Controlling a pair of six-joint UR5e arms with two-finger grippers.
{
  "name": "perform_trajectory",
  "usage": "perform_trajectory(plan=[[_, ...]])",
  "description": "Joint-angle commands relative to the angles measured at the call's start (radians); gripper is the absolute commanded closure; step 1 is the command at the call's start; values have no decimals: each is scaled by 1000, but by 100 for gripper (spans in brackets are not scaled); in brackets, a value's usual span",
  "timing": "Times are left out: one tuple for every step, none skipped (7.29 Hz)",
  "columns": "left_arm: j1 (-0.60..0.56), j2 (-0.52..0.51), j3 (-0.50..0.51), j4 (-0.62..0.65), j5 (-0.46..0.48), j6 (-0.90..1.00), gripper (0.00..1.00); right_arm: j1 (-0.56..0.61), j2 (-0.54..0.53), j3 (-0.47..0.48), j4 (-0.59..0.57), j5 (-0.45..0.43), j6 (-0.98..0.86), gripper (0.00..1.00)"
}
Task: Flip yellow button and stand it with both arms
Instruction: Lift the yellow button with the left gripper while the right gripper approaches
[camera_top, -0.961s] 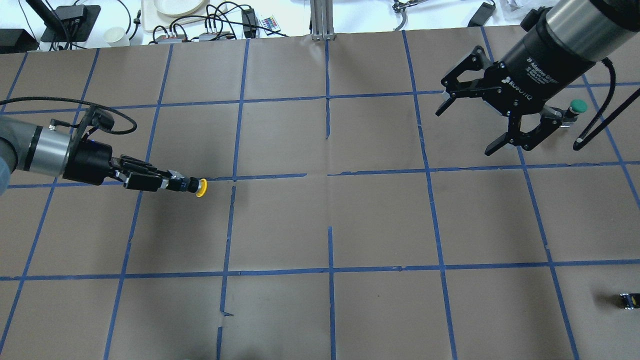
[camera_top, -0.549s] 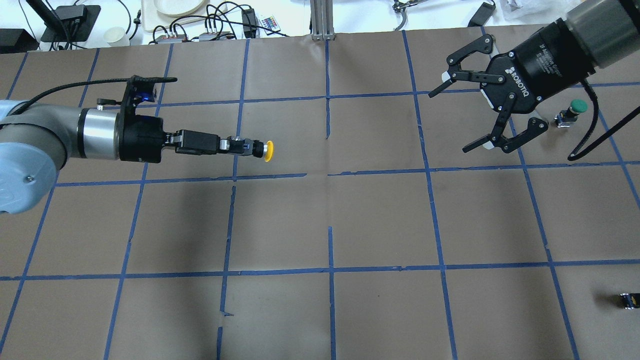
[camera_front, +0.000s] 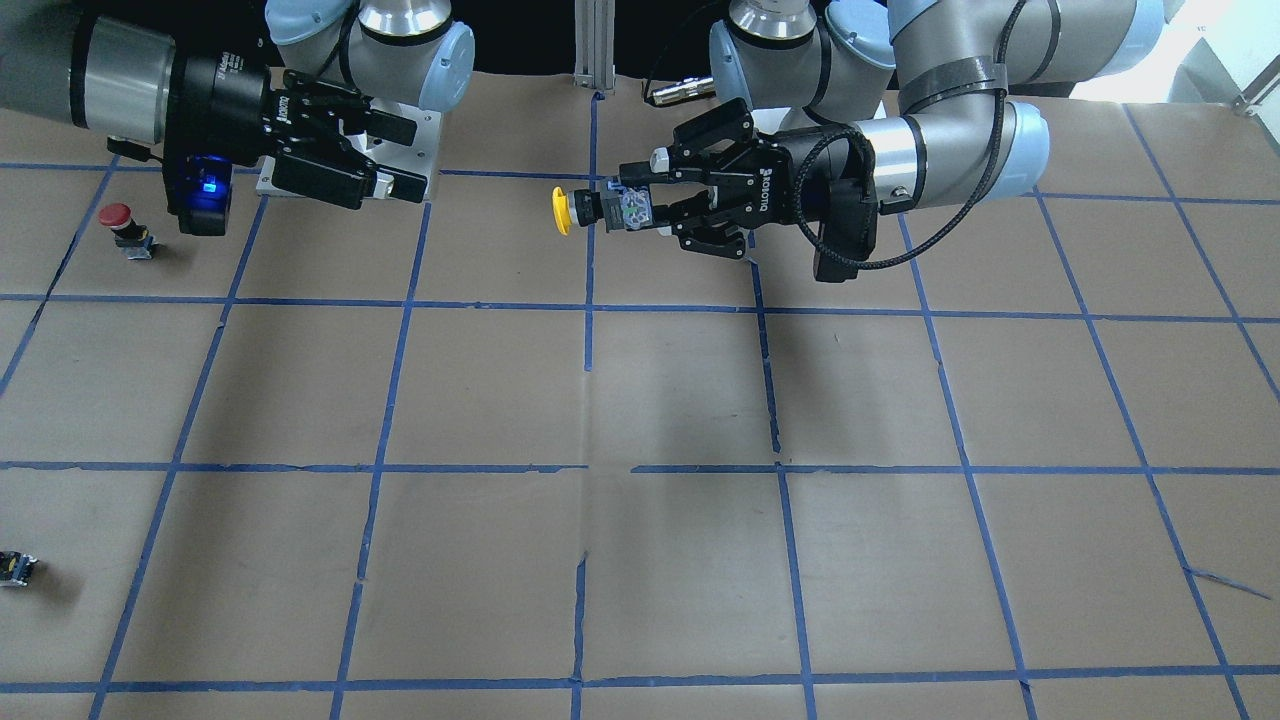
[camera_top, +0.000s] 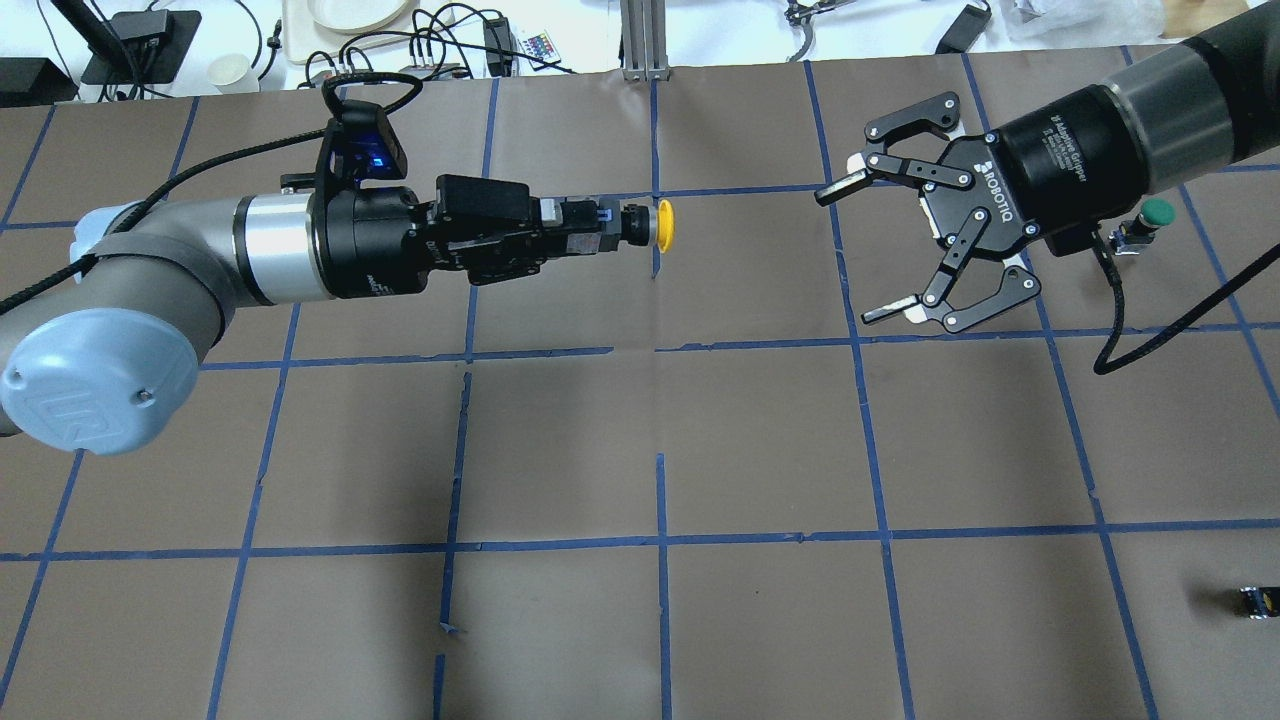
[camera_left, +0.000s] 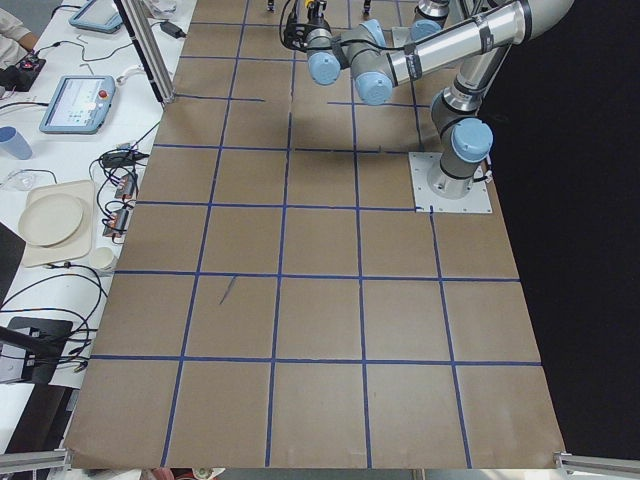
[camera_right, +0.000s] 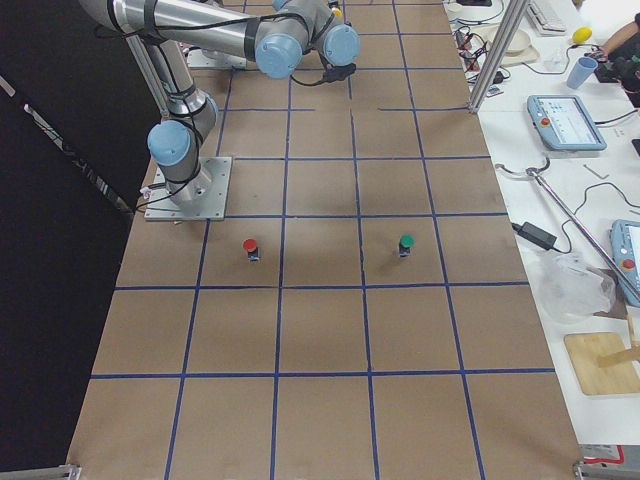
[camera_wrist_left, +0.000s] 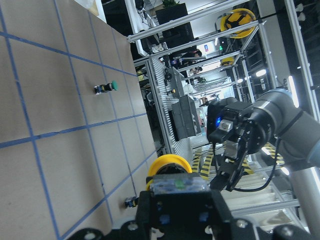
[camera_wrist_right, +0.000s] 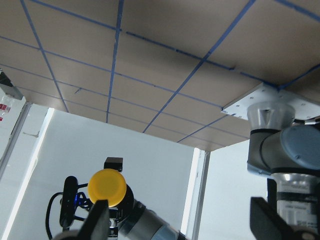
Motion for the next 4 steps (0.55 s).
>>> perform_trajectory(plan=[[-17,-1,0,-5,-100,-77,97,0,-1,9,111,157,1,0],[-37,5,4,1,-101,-126,97,0,-1,16,137,203,0,0],[-46,3,4,0,-103,-131,97,0,-1,18,127,282,1,0],[-51,5,4,0,-120,-131,97,4,8,22,128,339,1,0]])
